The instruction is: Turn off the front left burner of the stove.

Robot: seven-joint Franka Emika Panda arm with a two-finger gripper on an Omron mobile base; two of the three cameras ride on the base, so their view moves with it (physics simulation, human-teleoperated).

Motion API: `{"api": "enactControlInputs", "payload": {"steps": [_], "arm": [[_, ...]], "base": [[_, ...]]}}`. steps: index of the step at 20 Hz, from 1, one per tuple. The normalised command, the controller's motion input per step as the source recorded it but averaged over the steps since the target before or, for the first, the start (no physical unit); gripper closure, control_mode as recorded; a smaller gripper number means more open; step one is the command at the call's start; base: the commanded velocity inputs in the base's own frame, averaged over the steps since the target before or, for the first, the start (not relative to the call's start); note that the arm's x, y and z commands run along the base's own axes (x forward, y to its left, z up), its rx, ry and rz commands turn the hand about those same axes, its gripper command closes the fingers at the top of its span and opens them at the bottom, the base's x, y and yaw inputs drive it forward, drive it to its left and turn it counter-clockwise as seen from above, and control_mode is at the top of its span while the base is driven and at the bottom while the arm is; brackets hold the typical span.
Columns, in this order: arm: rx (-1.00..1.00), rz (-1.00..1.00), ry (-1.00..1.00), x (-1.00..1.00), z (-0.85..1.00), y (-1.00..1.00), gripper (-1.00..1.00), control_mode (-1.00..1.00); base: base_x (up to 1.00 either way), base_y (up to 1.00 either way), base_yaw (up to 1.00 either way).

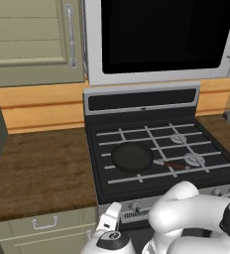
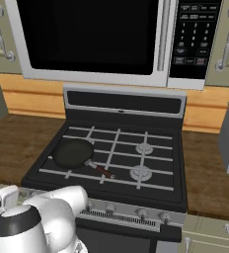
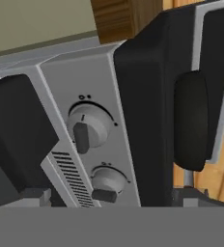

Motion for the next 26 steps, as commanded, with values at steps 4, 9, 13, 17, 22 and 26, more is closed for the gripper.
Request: {"api": "enactControlInputs", "payload": {"steps": [4, 9, 13, 17, 22, 26], "arm": [[0.0, 0.0, -0.12, 0.22, -0.09, 0.0, -1.0, -1.0], [0.0, 0.0, -0.1, 0.18, -0.14, 0.0, -1.0, -1.0], [0.0, 0.0, -0.1, 0.11, -0.09, 0.0, -1.0, -1.0], [0.0, 0.0, -0.1, 0.18, -0.08, 0.0, -1.0, -1.0], [0.0, 0.0, -0.05, 0.08, -0.16, 0.0, -1.0, -1.0], [0.0, 0.0, -0.02, 0.0, -0.26, 0.02, -1.0, -1.0]], "base": [[0.0, 0.0, 0.0], [0.0, 0.0, 0.0], [0.0, 0.0, 0.0], [0.0, 0.0, 0.0], [0.0, 0.0, 0.0], [0.0, 0.0, 0.0]]}}
